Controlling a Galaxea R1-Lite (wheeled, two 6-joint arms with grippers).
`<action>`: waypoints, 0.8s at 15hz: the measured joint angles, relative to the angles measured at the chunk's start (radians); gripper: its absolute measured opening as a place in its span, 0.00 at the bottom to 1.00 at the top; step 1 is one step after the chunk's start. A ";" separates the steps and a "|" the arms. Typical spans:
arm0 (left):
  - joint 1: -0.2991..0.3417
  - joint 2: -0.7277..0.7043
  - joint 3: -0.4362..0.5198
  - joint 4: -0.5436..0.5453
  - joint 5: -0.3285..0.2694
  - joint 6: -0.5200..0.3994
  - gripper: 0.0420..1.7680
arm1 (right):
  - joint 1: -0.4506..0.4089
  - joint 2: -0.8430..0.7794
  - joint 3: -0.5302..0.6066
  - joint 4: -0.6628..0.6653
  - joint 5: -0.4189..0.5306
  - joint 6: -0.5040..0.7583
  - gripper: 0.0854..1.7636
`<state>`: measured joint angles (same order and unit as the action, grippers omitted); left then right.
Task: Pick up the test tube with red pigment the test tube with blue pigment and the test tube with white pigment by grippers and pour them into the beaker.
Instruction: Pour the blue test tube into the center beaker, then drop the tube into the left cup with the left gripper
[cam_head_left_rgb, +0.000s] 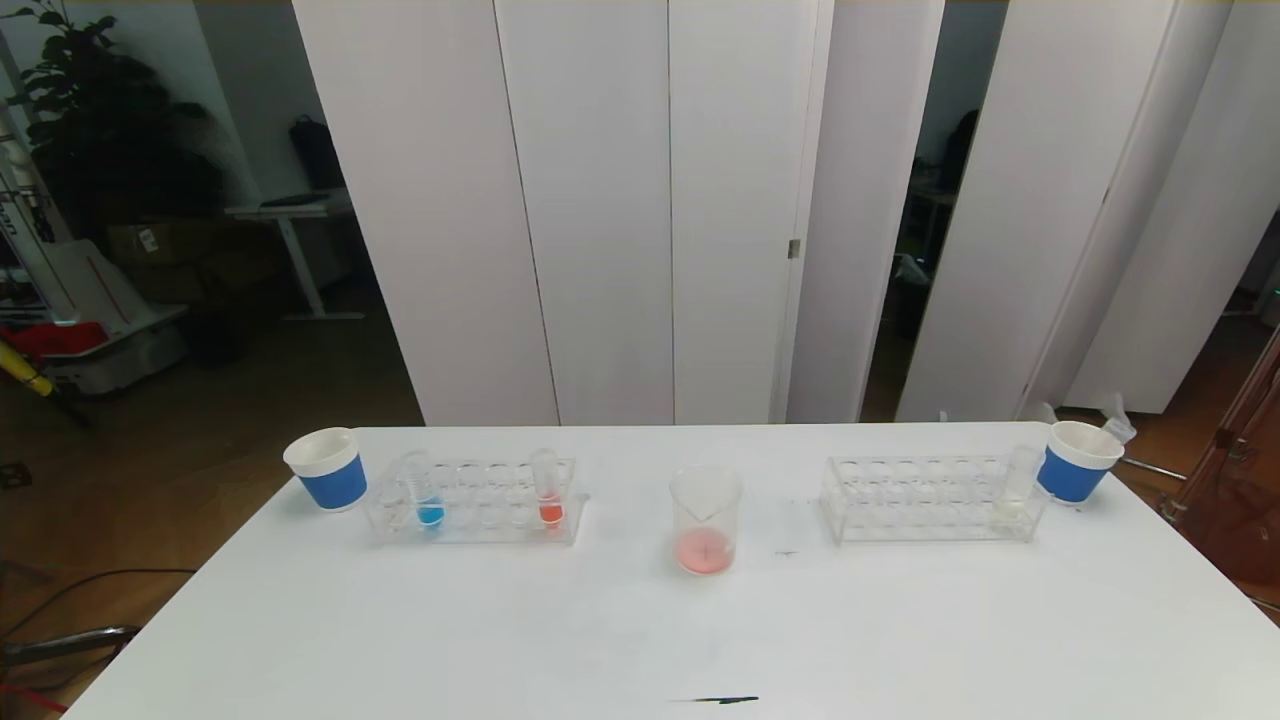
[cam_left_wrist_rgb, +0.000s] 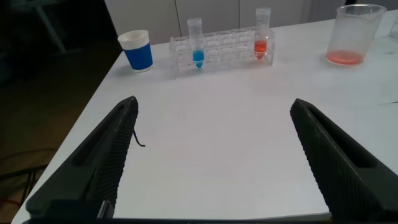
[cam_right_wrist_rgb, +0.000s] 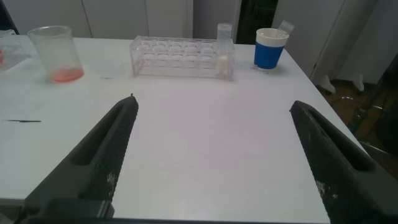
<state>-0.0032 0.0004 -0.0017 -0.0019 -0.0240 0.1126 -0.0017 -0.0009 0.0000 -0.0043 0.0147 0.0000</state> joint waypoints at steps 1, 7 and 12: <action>0.000 0.000 -0.001 -0.004 0.003 -0.002 0.99 | 0.000 0.000 0.000 0.000 0.000 0.000 0.99; 0.001 0.002 -0.108 0.033 0.115 0.005 0.99 | 0.000 0.000 0.000 0.000 0.000 0.000 0.99; 0.000 0.067 -0.247 0.122 0.133 -0.005 0.99 | 0.000 0.000 0.000 0.000 0.000 0.000 0.99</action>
<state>-0.0028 0.0677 -0.2485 0.1202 0.1085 0.1072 -0.0017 -0.0009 0.0000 -0.0047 0.0147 0.0000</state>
